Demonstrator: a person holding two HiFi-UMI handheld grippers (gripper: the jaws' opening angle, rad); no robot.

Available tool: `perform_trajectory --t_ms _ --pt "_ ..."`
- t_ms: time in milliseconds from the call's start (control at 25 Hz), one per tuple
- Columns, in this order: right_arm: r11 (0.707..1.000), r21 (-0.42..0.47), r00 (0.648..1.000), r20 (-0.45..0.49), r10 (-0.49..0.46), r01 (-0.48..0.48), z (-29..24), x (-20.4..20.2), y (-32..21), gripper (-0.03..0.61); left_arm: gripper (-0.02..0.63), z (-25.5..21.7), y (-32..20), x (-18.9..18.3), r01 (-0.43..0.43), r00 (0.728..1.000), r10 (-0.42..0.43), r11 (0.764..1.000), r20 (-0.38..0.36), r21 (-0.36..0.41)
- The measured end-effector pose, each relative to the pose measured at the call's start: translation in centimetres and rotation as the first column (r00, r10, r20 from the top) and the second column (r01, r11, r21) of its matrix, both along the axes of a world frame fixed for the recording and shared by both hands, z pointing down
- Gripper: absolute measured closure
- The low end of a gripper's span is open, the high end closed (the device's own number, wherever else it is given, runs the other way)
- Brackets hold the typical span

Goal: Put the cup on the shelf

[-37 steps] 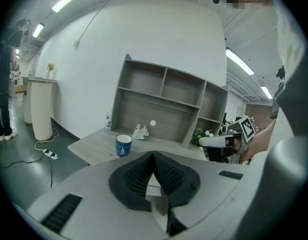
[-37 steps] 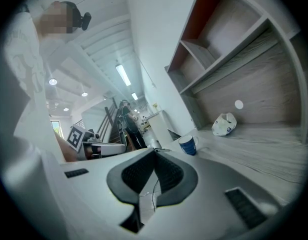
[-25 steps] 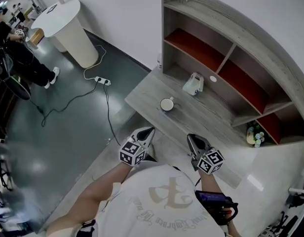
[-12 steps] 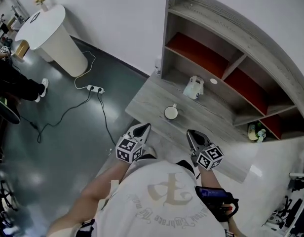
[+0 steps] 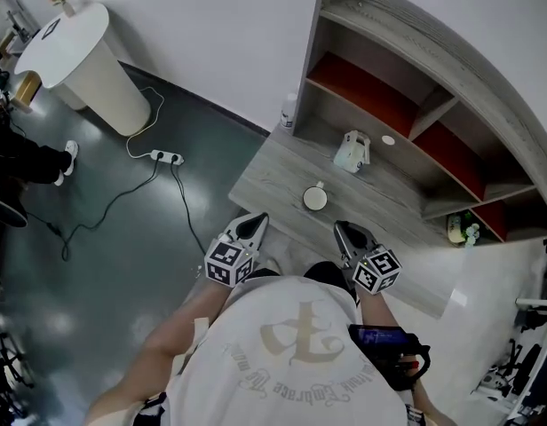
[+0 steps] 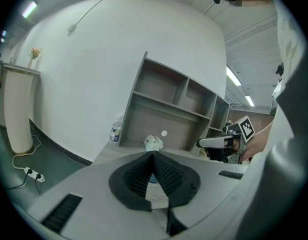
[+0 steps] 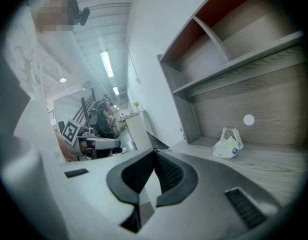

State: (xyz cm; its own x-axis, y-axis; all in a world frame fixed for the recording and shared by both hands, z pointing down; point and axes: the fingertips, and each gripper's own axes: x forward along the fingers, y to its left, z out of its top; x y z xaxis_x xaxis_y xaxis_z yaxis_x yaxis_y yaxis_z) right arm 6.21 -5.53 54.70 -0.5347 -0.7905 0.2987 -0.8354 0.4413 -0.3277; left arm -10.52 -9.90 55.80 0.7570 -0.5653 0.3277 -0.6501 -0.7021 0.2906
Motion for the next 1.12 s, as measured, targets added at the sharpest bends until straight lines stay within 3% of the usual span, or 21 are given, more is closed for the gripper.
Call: perform_trajectory --t_ms 560,1120 --pt "0.998 -0.03 0.997 -0.059 -0.055 0.053 3.4 -1.0 -2.2 0.574 0.612 1.7 -1.8 -2.0 0.062 0.998 -0.062 0.998 0.012 -0.015" --pt "0.995 -0.085 0.995 -0.084 -0.051 0.044 7.2 2.2 -4.5 0.574 0.612 3.2 -4.7 1.8 0.018 0.998 -0.015 0.999 0.062 -0.05"
